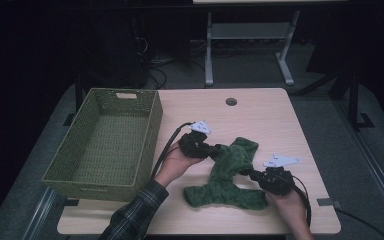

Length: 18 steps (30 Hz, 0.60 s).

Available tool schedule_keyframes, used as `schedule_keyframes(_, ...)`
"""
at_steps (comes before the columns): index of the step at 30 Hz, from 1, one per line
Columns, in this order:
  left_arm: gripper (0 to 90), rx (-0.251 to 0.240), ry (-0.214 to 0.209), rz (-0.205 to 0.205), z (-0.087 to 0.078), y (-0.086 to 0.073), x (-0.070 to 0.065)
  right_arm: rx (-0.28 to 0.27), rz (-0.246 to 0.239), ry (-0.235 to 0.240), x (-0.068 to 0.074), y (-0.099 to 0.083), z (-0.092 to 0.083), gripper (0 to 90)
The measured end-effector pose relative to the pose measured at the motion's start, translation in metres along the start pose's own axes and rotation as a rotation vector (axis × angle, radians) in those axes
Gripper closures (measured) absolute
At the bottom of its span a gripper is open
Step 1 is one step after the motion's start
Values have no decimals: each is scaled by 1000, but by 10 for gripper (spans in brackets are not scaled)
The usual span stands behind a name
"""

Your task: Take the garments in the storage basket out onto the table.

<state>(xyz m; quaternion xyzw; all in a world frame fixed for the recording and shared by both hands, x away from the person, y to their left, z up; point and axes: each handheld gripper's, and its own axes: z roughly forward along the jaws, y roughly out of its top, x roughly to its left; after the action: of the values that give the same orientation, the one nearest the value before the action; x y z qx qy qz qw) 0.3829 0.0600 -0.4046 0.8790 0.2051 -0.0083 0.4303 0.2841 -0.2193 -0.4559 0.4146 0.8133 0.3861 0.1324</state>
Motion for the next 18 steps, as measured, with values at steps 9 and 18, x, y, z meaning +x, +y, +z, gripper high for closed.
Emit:
schedule_keyframes(9,855,-37,38,-17,-30,1,-4,-70,-33,5,-13,33,-21,861)
schedule_keyframes(18,856,23,138,-110,-51,-33,-7,-84,-95,42,-14,66,-24,862)
